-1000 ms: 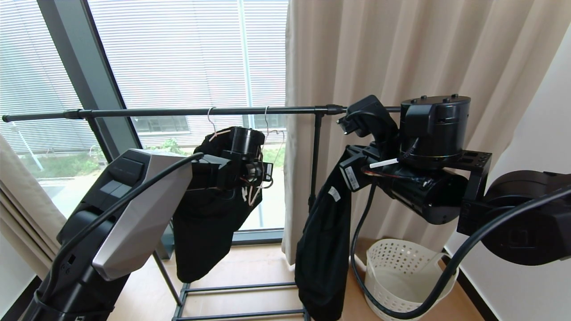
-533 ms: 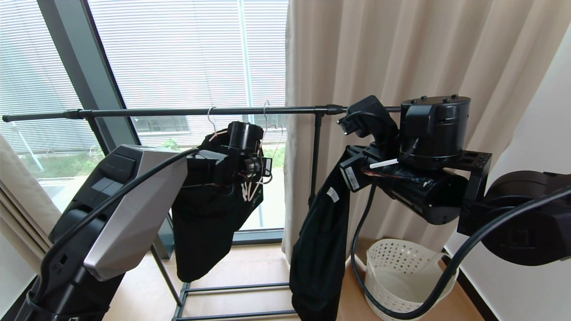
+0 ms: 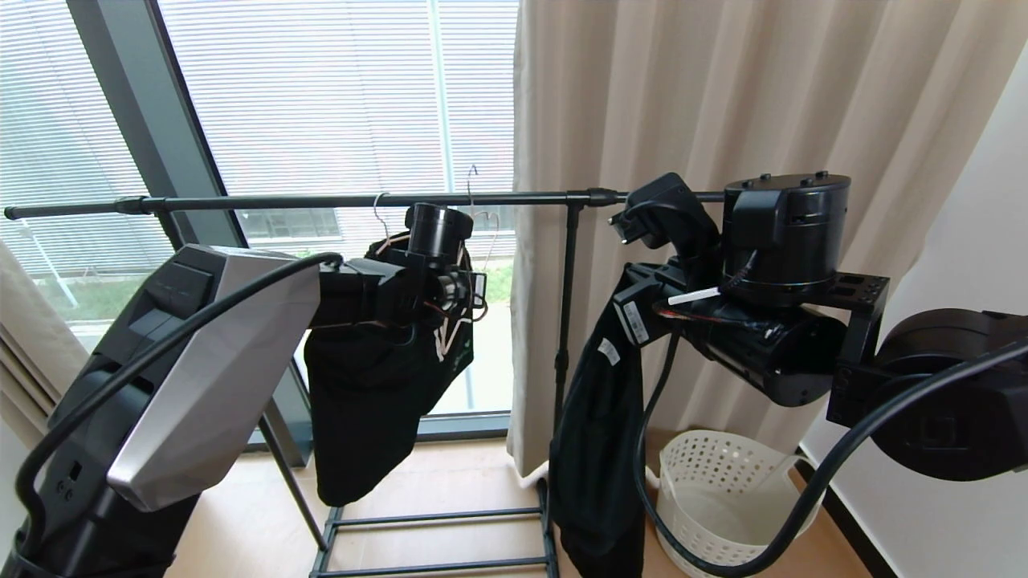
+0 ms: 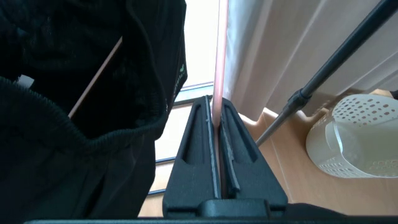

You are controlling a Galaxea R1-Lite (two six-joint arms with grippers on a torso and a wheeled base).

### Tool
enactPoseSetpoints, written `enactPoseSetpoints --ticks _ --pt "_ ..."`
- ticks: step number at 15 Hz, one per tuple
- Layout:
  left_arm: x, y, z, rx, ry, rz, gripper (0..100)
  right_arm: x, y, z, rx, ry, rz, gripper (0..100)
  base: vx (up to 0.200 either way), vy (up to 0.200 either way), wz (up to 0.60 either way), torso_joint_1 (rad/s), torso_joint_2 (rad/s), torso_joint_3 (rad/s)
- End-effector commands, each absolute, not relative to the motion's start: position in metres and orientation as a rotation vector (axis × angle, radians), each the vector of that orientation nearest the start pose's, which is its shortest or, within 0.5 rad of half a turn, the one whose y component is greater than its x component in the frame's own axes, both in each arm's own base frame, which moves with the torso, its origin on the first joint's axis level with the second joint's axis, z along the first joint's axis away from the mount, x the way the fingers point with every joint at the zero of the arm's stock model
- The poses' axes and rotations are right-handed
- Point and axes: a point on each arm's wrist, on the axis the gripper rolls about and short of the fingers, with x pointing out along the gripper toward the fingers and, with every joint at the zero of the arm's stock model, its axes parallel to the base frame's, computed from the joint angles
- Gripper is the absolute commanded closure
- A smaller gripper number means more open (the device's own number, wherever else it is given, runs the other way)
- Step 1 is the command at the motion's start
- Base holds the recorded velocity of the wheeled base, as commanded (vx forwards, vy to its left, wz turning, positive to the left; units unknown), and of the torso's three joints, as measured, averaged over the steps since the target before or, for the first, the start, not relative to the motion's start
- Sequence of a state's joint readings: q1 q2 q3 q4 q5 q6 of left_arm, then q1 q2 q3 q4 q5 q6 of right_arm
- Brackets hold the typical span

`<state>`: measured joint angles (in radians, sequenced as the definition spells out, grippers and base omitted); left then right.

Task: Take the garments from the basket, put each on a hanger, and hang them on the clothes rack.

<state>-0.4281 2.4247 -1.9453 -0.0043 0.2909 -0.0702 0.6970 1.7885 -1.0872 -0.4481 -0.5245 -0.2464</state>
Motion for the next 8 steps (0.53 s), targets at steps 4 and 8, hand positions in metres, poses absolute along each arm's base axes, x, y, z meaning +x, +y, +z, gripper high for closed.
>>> enactPoseSetpoints --ticks 4,8 --pt "0.446 -0.206 0.147 0.103 0.462 -0.134 100 0.269 0.211 0.214 -0.389 0.183 0.197 100 0.000 0.000 0.00 0.000 0.00 0.000" --pt "0.429 -0.206 0.153 0.081 0.485 -0.140 100 0.269 0.211 0.215 -0.387 0.181 0.197 100 0.000 0.000 0.00 0.000 0.00 0.000"
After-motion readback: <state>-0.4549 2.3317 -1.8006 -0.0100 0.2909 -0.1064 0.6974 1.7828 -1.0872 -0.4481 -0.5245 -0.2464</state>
